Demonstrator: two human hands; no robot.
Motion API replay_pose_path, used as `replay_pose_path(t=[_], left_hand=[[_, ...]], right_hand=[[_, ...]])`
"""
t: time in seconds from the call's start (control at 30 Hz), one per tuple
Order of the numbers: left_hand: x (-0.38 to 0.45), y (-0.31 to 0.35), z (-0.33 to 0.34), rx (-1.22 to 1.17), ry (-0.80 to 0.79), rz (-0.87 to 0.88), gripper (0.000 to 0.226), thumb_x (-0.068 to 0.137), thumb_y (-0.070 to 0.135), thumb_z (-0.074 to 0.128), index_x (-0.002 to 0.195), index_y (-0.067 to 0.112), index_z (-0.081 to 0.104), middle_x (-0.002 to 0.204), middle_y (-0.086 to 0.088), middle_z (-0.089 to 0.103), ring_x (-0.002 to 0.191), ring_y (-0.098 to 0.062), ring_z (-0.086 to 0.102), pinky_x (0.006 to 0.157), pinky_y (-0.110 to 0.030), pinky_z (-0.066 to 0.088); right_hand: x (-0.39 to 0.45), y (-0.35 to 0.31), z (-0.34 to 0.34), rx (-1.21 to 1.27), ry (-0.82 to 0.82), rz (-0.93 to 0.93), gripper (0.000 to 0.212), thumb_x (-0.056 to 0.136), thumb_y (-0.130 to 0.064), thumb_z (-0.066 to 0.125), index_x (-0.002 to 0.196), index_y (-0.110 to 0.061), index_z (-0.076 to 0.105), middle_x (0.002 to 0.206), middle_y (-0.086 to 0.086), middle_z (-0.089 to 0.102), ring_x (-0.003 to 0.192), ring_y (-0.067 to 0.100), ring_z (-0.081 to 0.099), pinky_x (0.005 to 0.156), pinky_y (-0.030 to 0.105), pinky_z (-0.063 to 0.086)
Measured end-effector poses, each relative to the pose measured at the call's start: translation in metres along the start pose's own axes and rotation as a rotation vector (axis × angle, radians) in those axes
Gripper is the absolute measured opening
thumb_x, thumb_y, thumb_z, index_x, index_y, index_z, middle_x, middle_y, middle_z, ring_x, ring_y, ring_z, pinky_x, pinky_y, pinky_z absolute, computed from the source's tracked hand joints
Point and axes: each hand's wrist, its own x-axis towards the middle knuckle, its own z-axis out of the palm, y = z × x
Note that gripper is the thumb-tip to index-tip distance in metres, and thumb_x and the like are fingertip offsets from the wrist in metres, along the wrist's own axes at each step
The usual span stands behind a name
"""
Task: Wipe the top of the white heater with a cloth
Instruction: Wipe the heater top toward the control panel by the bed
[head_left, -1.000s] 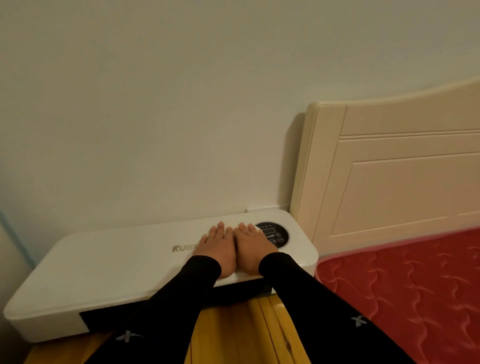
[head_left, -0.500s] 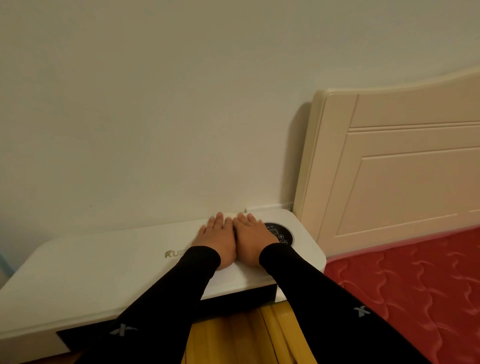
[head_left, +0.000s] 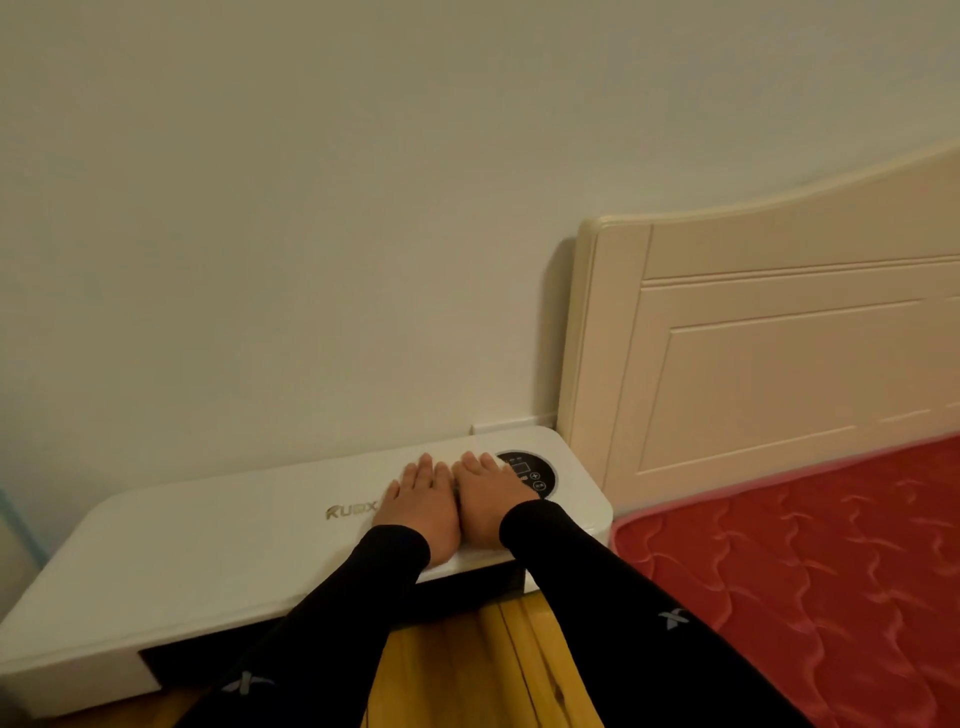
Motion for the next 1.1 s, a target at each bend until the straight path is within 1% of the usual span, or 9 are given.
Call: replay_pose_path(t=[0.17, 0.23, 0.33, 0.47, 0.57, 0.67, 0.77, 0.93, 1.1], left_hand=[[-0.03, 0.013, 0.005, 0.026, 0.009, 0.03, 0.081, 0.097, 0.038, 0.048, 0.158, 0.01, 0.003, 0.166, -0.012, -0.006, 0.153, -0.028, -0.003, 0.124, -0.044, 0.007], [-0.044, 0.017, 0.005, 0.038, 0.014, 0.06, 0.082, 0.096, 0.044, 0.047, 0.158, 0.009, 0.005, 0.167, -0.01, -0.005, 0.153, -0.027, -0.004, 0.124, -0.044, 0.006], [-0.062, 0.023, 0.006, -0.003, 0.009, 0.087, 0.069, 0.098, 0.033, 0.036, 0.158, 0.011, 0.009, 0.167, -0.008, -0.003, 0.153, -0.025, -0.003, 0.124, -0.043, 0.005], [-0.079, 0.03, 0.01, -0.07, 0.014, 0.095, 0.059, 0.102, 0.028, 0.029, 0.157, 0.013, 0.013, 0.167, -0.006, 0.0, 0.153, -0.023, 0.001, 0.124, -0.042, 0.006], [-0.088, 0.035, 0.011, -0.065, 0.009, 0.11, 0.063, 0.101, 0.024, 0.032, 0.158, 0.012, 0.01, 0.167, -0.007, -0.001, 0.153, -0.024, 0.001, 0.124, -0.043, 0.007], [-0.09, 0.036, 0.012, -0.052, 0.01, 0.108, 0.067, 0.099, 0.023, 0.036, 0.158, 0.012, 0.006, 0.167, -0.007, -0.002, 0.154, -0.024, 0.0, 0.124, -0.043, 0.007], [-0.087, 0.035, 0.011, -0.028, 0.001, 0.109, 0.069, 0.1, 0.028, 0.036, 0.159, 0.013, 0.002, 0.167, -0.007, -0.005, 0.154, -0.023, -0.001, 0.124, -0.042, 0.006], [-0.07, 0.034, 0.009, -0.031, -0.038, 0.11, 0.09, 0.093, 0.051, 0.049, 0.159, 0.013, 0.0, 0.167, -0.005, -0.007, 0.154, -0.023, -0.003, 0.124, -0.044, 0.005], [-0.044, 0.029, 0.009, -0.048, -0.025, 0.105, 0.079, 0.098, 0.04, 0.045, 0.159, 0.014, 0.003, 0.167, -0.005, -0.004, 0.154, -0.023, -0.002, 0.123, -0.046, 0.007]], right_hand=[[-0.035, 0.004, 0.001, -0.047, -0.011, -0.024, 0.067, 0.098, -0.024, 0.048, 0.157, -0.009, 0.018, 0.166, 0.013, 0.01, 0.153, 0.031, 0.008, 0.122, 0.056, 0.012], [-0.05, 0.003, -0.002, -0.065, -0.023, -0.03, 0.068, 0.097, -0.027, 0.051, 0.156, -0.009, 0.021, 0.165, 0.012, 0.015, 0.152, 0.03, 0.01, 0.12, 0.059, 0.013], [-0.071, 0.0, -0.007, -0.08, -0.035, -0.021, 0.061, 0.095, -0.031, 0.051, 0.149, -0.007, 0.034, 0.158, 0.013, 0.029, 0.147, 0.033, 0.022, 0.118, 0.057, 0.02], [-0.086, 0.002, -0.01, -0.078, -0.008, 0.007, 0.037, 0.095, -0.018, 0.044, 0.126, -0.004, 0.058, 0.134, 0.016, 0.053, 0.129, 0.034, 0.048, 0.108, 0.044, 0.041], [-0.098, -0.004, -0.01, -0.06, 0.022, 0.019, 0.033, 0.097, -0.016, 0.045, 0.122, -0.002, 0.061, 0.127, 0.019, 0.058, 0.119, 0.034, 0.056, 0.101, 0.041, 0.047], [-0.099, -0.004, -0.003, -0.032, 0.063, 0.014, 0.035, 0.097, -0.018, 0.042, 0.124, -0.002, 0.059, 0.129, 0.02, 0.054, 0.12, 0.036, 0.052, 0.102, 0.043, 0.043], [-0.094, 0.001, 0.005, -0.006, 0.075, 0.029, 0.04, 0.097, -0.019, 0.04, 0.132, -0.002, 0.051, 0.136, 0.018, 0.048, 0.128, 0.036, 0.044, 0.107, 0.044, 0.035], [-0.078, 0.006, 0.015, -0.01, 0.094, 0.027, 0.052, 0.096, -0.027, 0.039, 0.14, -0.001, 0.043, 0.147, 0.021, 0.041, 0.137, 0.039, 0.036, 0.115, 0.046, 0.028], [-0.059, 0.014, 0.013, -0.03, 0.085, 0.016, 0.065, 0.095, -0.035, 0.05, 0.148, -0.002, 0.034, 0.157, 0.021, 0.03, 0.145, 0.038, 0.027, 0.119, 0.047, 0.023]])
